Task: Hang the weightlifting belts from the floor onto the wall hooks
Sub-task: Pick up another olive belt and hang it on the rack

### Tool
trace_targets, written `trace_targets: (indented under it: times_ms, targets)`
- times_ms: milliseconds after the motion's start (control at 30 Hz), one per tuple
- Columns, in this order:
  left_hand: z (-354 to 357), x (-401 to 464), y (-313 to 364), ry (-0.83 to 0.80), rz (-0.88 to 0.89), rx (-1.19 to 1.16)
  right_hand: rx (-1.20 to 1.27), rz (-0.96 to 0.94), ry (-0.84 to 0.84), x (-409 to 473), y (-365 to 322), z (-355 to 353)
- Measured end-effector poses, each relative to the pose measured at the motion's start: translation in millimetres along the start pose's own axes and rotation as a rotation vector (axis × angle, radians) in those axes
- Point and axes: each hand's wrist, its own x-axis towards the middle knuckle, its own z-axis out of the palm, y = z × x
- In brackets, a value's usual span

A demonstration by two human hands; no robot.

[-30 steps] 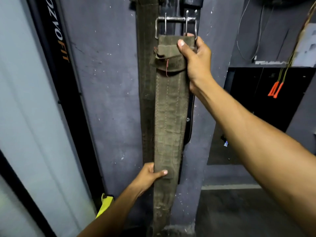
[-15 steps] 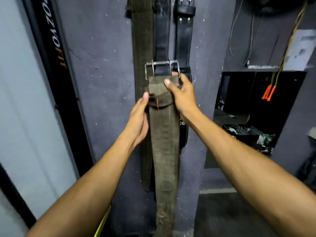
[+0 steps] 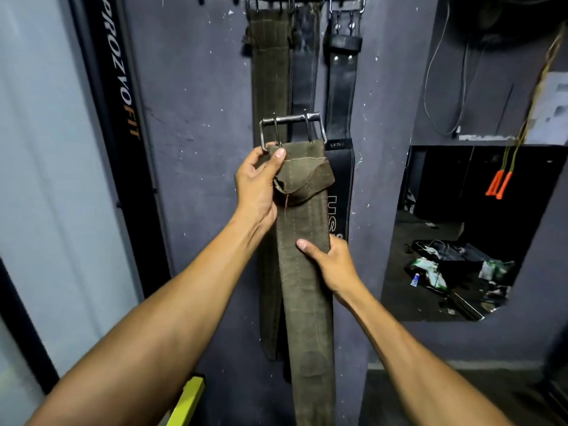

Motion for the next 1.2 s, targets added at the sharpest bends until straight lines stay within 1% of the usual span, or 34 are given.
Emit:
trace_targets:
  times_ms: [67,133,167,267,333,433,533,633,833,933,1033,1200]
  targets:
    - [5,0,4,-0.006,0.018,0.003,0.04,0.061,-0.07,-4,4,-5]
    - [10,5,16,-0.015,0.047,-0.006,0.001,0.187,-0.195,-22,25,-14]
    - [12,9,24,-0.026,0.063,-0.017,-0.032,0.246,-0.224,-33,41,-17]
    - [20,19,49,-0.06,0.11,-0.039,-0.023,0.37,-0.177,-61,86,-27]
    - [27,22,61,-0.078,0.135,-0.029,-0.058,0.429,-0.208,-73,107,-26]
    - [30,24,71,-0.11,0.141,0.002,-0.083,0.465,-0.201,-80,132,-21]
    - [25,23,71,-0.13,0.129,0.034,-0.062,0.463,-0.227,-73,138,-11]
    - [14,22,62,-0.118,0.101,0.07,0.009,0.385,-0.24,-51,113,-2]
    - [-15,14,25,-0.073,0.01,0.067,0.165,0.095,-0.229,17,3,25]
    - [-28,12,12,-0.065,-0.007,0.099,0.211,-0.058,-0.173,44,-39,35]
    - [-36,12,8,-0.067,-0.026,0.105,0.118,-0.21,-0.076,64,-61,40]
    - [-42,13,6,-0.072,-0.017,0.153,-0.078,-0.321,0.062,85,-70,45]
